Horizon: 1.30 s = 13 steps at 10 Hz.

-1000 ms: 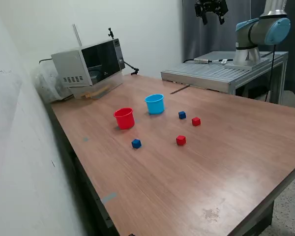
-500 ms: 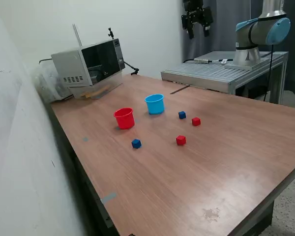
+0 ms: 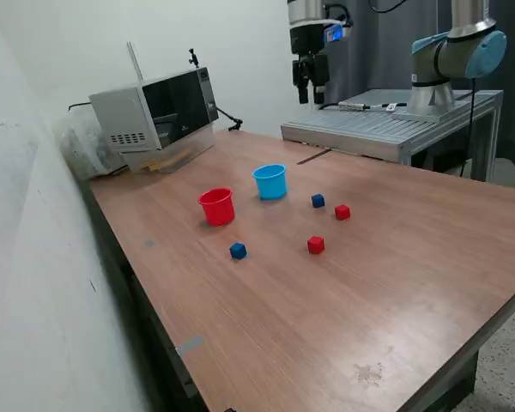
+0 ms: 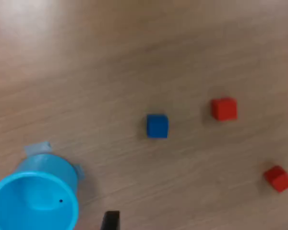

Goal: Place red objects in the red bin, and blue objects in the blue bin.

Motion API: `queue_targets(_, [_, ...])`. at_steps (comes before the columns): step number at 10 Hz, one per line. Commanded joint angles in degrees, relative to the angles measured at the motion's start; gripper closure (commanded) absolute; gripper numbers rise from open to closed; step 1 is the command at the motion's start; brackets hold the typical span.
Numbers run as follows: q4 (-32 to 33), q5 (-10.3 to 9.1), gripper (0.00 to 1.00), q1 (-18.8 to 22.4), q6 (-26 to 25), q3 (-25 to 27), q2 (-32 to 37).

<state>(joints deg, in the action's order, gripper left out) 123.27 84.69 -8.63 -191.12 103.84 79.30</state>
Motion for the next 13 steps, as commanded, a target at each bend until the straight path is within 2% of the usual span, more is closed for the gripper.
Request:
queue_targets(1, [5.39, 0.65, 0.00, -0.34, -5.65, -0.04, -6.94])
queue_targets(3, [8.28, 2.40, 0.00, -0.34, -6.37, -0.22, -13.18])
queue_targets(7, [12.77, 3.20, 0.00, 0.19, -6.37, -1.62, -22.42])
queue_targets(11, [13.83, 3.47, 0.00, 0.45, -6.28, -1.98, -24.98])
queue_targets(13, [13.84, 3.47, 0.00, 2.73, -5.06, -2.15, -25.34])
